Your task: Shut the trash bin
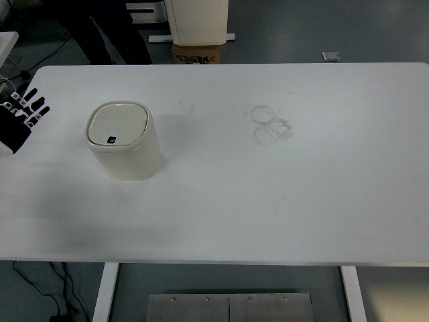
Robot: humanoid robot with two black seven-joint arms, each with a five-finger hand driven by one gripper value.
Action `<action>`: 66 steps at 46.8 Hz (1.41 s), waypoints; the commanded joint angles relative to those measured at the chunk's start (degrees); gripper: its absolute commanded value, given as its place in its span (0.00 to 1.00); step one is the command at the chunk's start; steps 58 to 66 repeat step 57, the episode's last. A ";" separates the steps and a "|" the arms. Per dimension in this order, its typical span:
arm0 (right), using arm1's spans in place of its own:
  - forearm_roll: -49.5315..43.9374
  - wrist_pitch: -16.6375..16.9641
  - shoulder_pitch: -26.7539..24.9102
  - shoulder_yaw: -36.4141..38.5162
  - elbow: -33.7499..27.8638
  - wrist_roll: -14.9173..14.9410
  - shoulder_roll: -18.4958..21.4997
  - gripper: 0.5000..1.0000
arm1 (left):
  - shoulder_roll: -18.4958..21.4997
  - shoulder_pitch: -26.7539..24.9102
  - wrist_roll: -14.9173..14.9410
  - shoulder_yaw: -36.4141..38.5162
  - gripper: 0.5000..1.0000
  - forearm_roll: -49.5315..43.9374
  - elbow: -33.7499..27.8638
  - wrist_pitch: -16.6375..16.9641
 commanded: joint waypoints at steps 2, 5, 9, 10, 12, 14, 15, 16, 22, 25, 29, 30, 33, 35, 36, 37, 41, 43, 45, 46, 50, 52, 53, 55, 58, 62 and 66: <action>0.00 0.00 0.00 0.04 0.00 0.00 0.00 0.98 | 0.00 0.00 0.02 0.01 1.00 -0.09 -0.02 0.00; 0.00 0.00 0.00 -0.05 0.00 0.00 0.00 0.98 | 0.00 0.09 0.02 0.01 1.00 -0.09 -0.02 0.00; 0.00 0.00 0.00 -0.05 0.00 0.00 0.00 0.98 | -0.09 0.44 0.02 0.01 1.00 -0.09 -0.02 0.00; 0.00 0.00 0.00 0.04 0.00 0.00 0.00 0.98 | -0.09 0.53 0.02 0.01 1.00 -0.09 -0.02 0.00; 0.00 0.00 0.00 0.04 0.00 0.00 0.00 0.98 | -0.09 0.62 0.02 -0.08 1.00 0.00 -0.02 0.00; 0.00 0.00 0.09 0.04 0.00 0.00 0.00 0.98 | -0.09 0.62 0.02 -0.08 1.00 0.00 -0.10 0.00; 0.00 0.00 0.00 0.04 0.00 0.00 0.00 0.98 | -0.09 0.62 0.02 -0.08 1.00 0.00 -0.10 0.00; 0.00 0.00 0.09 0.04 0.00 0.00 0.00 0.98 | -0.09 0.70 0.02 -0.08 1.00 -0.08 -0.10 0.00; 0.00 0.00 0.00 0.04 0.00 0.00 0.00 0.98 | -0.01 0.71 0.02 -0.08 1.00 0.00 -0.10 0.00; 0.00 0.00 0.00 0.04 0.00 0.00 0.00 0.98 | 0.00 0.71 0.02 -0.08 1.00 0.00 -0.10 0.00; 0.00 0.00 0.00 -0.05 0.00 0.00 0.00 0.98 | 0.00 0.62 0.02 -0.08 1.00 0.00 -0.10 0.00; 0.00 0.00 0.00 -0.05 0.00 0.00 0.00 0.98 | 0.00 0.62 0.02 -0.17 1.00 0.00 -0.10 0.00; -0.44 0.09 0.00 -0.14 0.00 -0.09 0.00 0.98 | 0.00 0.53 0.02 -0.25 1.00 0.00 -0.10 0.00; -0.27 0.35 0.00 -0.14 0.09 -0.09 0.00 0.98 | 0.00 0.53 0.02 -0.25 1.00 0.00 -0.10 0.00; -0.26 0.44 0.00 -0.14 0.09 -0.09 0.00 0.98 | 0.00 0.53 0.02 -0.34 1.00 0.09 -0.10 0.00; -0.26 0.44 0.00 -0.14 0.09 -0.09 0.00 0.98 | -0.09 0.44 0.02 -0.43 1.00 0.00 -0.10 0.00; -0.26 0.44 0.27 -0.05 0.09 -0.09 0.00 0.98 | 0.00 0.35 0.02 -0.52 1.00 0.00 -0.10 0.00; -0.26 0.44 0.36 -0.05 0.09 -0.09 0.00 0.98 | 0.00 0.27 0.02 -0.52 1.00 0.00 -0.10 0.00; -0.26 0.44 0.36 -0.05 0.09 -0.09 0.00 0.98 | 0.00 0.27 0.02 -0.52 1.00 0.00 -0.10 0.00; -0.26 0.44 0.36 -0.05 0.09 -0.09 0.00 0.98 | 0.00 0.27 0.02 -0.61 1.00 0.00 -0.10 0.00; -0.27 0.44 0.36 -0.05 0.09 -0.09 0.00 0.98 | 0.00 0.44 0.02 -0.78 1.00 0.00 -0.10 0.00; -0.26 0.44 0.36 -0.05 0.09 -0.09 0.00 0.98 | 0.00 0.62 0.02 -0.78 1.00 0.00 -0.10 0.00; -0.35 0.44 0.36 -0.05 0.09 -0.09 0.00 0.98 | 0.00 0.70 0.02 -0.78 1.00 0.00 -0.10 0.00; -0.35 0.44 0.36 -0.05 0.09 -0.09 0.00 0.98 | 0.00 0.71 0.02 -0.78 1.00 0.00 -0.10 0.00; -0.35 0.44 0.36 -0.05 0.09 0.17 0.00 0.98 | 0.00 0.79 0.02 -0.78 1.00 0.00 -0.10 0.00; -0.35 0.44 0.36 -0.05 0.09 0.17 0.00 0.98 | 0.00 0.79 0.02 -0.78 1.00 0.00 -0.10 0.00; -0.35 0.44 0.36 -0.05 0.09 0.17 0.00 0.98 | 0.00 0.79 0.02 -0.78 1.00 0.00 -0.10 0.00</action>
